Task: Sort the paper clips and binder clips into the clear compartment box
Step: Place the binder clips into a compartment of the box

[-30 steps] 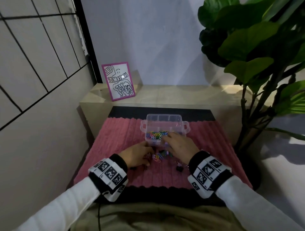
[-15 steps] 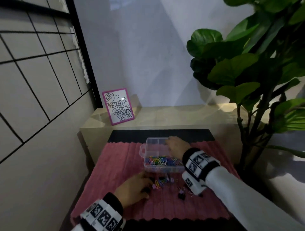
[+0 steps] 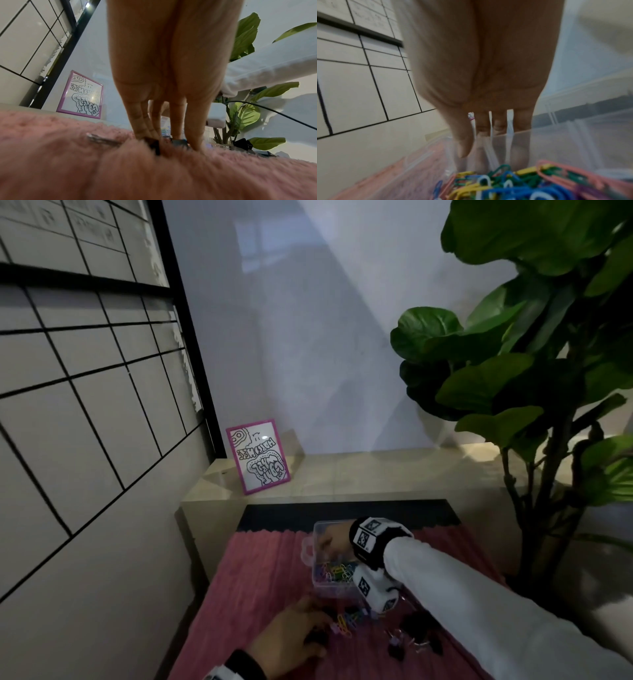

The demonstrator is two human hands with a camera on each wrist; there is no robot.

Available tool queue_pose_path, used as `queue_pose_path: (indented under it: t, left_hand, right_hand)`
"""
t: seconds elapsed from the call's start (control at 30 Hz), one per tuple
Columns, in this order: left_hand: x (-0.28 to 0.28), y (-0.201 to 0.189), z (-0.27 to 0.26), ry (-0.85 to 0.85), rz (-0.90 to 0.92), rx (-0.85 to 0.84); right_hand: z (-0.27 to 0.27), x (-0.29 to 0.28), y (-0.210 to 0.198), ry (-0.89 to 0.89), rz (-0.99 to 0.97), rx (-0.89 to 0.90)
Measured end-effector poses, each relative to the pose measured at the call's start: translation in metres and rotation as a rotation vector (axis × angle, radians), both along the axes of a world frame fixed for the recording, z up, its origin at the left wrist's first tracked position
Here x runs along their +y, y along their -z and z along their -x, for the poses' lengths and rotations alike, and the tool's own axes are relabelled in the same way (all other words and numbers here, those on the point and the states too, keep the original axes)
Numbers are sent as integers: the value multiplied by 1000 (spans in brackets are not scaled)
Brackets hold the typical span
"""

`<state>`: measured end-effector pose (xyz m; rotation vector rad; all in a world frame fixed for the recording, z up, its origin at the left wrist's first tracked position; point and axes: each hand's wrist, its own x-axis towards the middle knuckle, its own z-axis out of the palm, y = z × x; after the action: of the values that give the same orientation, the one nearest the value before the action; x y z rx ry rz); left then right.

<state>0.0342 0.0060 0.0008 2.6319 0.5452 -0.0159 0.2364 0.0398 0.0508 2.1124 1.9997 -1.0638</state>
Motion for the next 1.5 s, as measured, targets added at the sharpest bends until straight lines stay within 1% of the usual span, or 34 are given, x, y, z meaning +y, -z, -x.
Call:
queue_pose_path:
  t: [0.1, 0.2, 0.27, 0.37, 0.43, 0.57, 0.67, 0.77, 0.83, 0.93, 1.0, 1.07, 1.17, 1.5]
  left_hand:
    - [0, 2, -1, -2, -14, 12]
    - [0, 6, -1, 11, -39, 48]
    - [1, 8, -1, 8, -79, 62]
    - [1, 8, -1, 7, -99, 65]
    - [2, 7, 0, 6, -82, 69]
    - [2, 6, -1, -7, -64, 91]
    - [1, 6, -1, -16, -50, 86]
    - [1, 9, 1, -29, -55, 93]
    - [0, 12, 2, -34, -66, 87]
    - [-1, 13, -2, -30, -67, 67]
    - [-1, 11, -5, -33, -85, 93]
    - [-1, 10, -6, -33, -82, 117]
    - [-2, 11, -3, -24, -80, 115]
    - [-8, 3, -4, -16, -85, 112]
  right_hand:
    - [1, -3, -7, -74, -23, -57]
    - [2, 5, -7, -68, -18, -83]
    - [2, 9, -10, -96, -18, -106]
    - [1, 15, -10, -131, -43, -184]
    - [1, 19, -8, -151, -50, -244]
    - [1, 23, -5, -188, -86, -292]
    - [0, 14, -14, -182, -117, -310]
    - [-8, -13, -28, -126, -230, -307]
    - [-13, -43, -24, -92, -321, -298]
    - [-14, -91, 3, -175, -365, -383]
    - [-14, -109, 21, -205, -377, -435]
    - [-15, -113, 32, -175, -429, -444]
    - [-18, -108, 37, -141, -474, -455]
    - [-20, -104, 35, -118, -456, -431]
